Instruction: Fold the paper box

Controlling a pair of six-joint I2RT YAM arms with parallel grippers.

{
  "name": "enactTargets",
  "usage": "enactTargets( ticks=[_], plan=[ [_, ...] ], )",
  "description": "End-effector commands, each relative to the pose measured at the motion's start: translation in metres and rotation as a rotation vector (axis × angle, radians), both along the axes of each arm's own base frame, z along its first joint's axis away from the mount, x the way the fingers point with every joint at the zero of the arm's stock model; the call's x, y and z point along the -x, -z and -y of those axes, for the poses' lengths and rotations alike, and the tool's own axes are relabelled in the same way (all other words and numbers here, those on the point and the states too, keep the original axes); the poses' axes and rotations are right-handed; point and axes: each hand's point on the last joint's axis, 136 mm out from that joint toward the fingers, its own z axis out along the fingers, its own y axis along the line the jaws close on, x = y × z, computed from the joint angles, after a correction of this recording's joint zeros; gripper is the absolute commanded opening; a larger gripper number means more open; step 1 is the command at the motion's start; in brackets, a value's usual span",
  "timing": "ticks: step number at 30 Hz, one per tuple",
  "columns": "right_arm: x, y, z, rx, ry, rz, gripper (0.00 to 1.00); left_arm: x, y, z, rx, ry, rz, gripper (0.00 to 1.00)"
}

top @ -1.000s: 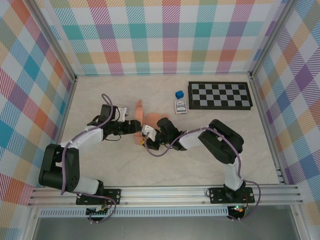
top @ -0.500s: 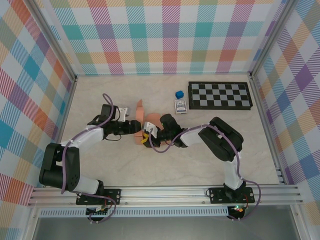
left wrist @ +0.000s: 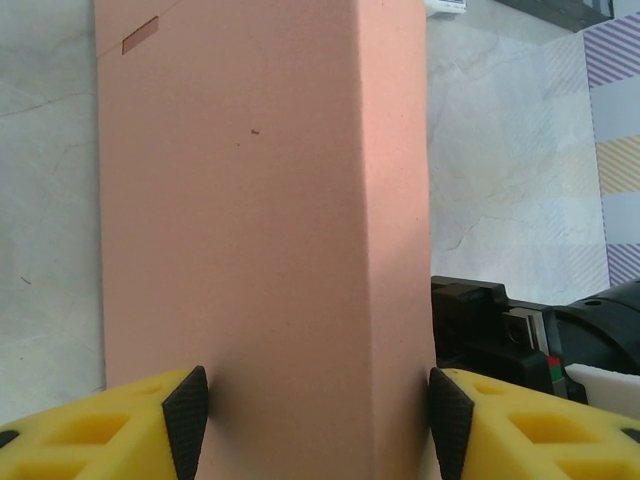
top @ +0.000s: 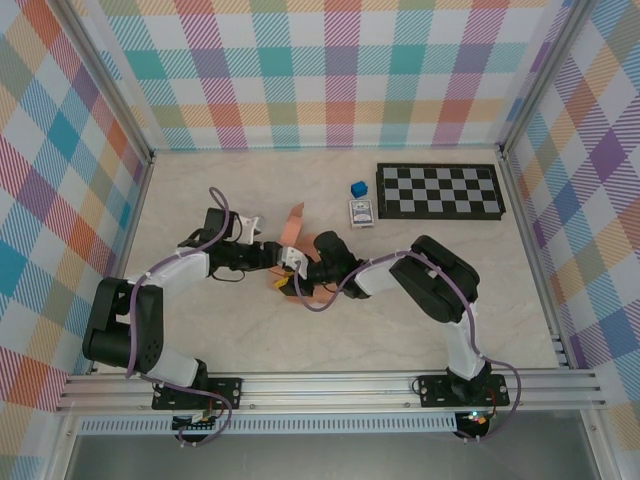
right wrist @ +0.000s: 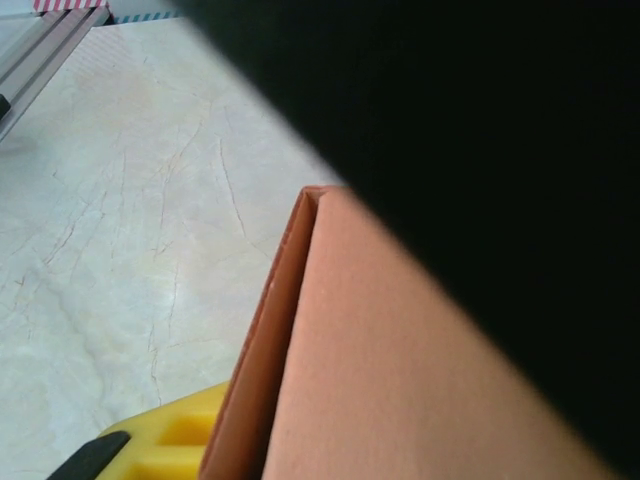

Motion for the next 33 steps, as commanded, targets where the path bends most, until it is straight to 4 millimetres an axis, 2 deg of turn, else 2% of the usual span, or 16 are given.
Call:
enactTargets(
  ticks=[1,8,22,25,30,33],
  plan=[
    [-0.001,-0.008,-0.009,-0.05,0.032,0.077,0.31,0.013,0.017,-0.002,0.028,-0.01,-0.088,0.61],
    [0.001,-0.009,-0.011,-0.044,0.066,0.127,0.36,0.016,0.025,-0.006,0.064,-0.032,-0.135,0.6],
    [0.022,-0.002,-0.019,-0.047,-0.075,0.117,0.08,0.016,0.033,-0.004,0.107,-0.044,-0.167,0.6],
    [0.023,-0.003,-0.019,-0.046,-0.083,0.117,0.15,0.016,0.033,-0.004,0.11,-0.045,-0.172,0.6],
    [0.028,-0.004,-0.013,-0.025,-0.099,0.121,0.34,0.016,0.032,-0.005,0.09,-0.037,-0.159,0.6],
    [0.031,0.002,-0.008,0.011,-0.105,0.128,0.36,0.014,0.031,-0.005,0.085,-0.034,-0.155,0.6]
  ],
)
